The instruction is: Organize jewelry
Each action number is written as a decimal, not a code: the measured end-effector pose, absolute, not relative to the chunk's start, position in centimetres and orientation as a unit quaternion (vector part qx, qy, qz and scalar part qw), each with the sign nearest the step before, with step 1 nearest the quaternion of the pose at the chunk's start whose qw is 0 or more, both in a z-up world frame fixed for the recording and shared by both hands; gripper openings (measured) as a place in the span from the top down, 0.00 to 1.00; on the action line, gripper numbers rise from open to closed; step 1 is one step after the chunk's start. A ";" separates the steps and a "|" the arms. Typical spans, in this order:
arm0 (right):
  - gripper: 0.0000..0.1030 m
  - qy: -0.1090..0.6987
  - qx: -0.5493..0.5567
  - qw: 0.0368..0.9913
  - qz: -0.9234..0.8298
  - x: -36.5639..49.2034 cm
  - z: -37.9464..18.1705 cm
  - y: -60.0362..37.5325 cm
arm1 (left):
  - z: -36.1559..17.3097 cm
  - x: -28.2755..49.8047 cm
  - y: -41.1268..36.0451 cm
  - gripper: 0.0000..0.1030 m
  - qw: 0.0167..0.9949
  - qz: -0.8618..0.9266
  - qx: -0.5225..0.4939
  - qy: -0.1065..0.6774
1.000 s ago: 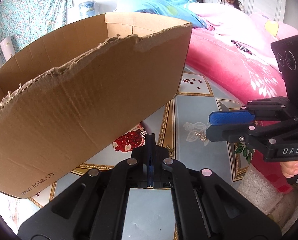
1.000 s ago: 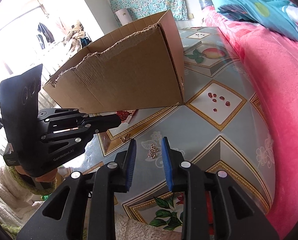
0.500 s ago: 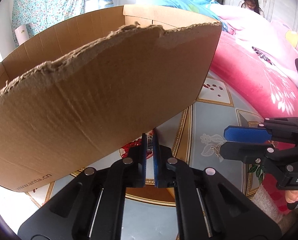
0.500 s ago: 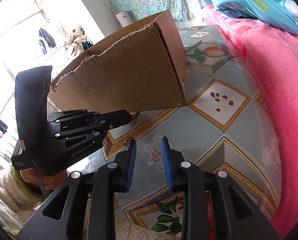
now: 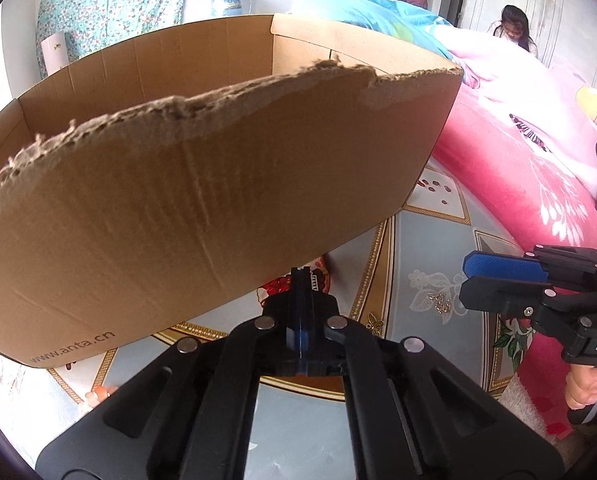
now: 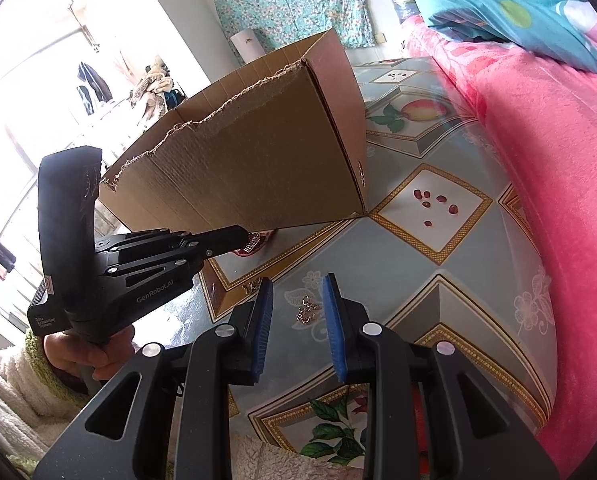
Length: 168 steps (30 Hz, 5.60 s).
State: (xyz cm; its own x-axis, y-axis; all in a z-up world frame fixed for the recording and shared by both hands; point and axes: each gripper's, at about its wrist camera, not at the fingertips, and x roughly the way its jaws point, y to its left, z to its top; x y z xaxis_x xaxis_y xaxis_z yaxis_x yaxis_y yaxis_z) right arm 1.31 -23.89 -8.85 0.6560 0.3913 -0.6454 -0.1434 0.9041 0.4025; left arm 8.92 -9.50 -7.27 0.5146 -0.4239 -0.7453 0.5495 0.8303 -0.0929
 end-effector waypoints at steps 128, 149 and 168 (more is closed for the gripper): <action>1.00 0.409 0.072 0.898 0.145 2.7 -7.5 -21.9 | -5.0 4.2 -4.3 0.86 0.858 -0.367 0.079 0.352; 0.97 0.518 -0.047 0.843 0.135 5.6 -8.6 -18.9 | -3.7 1.6 -2.0 0.86 0.871 -0.353 0.065 0.336; 0.99 0.541 -0.026 0.825 0.158 6.4 -0.7 -20.0 | -1.5 1.2 0.0 0.86 0.882 -0.362 0.042 0.299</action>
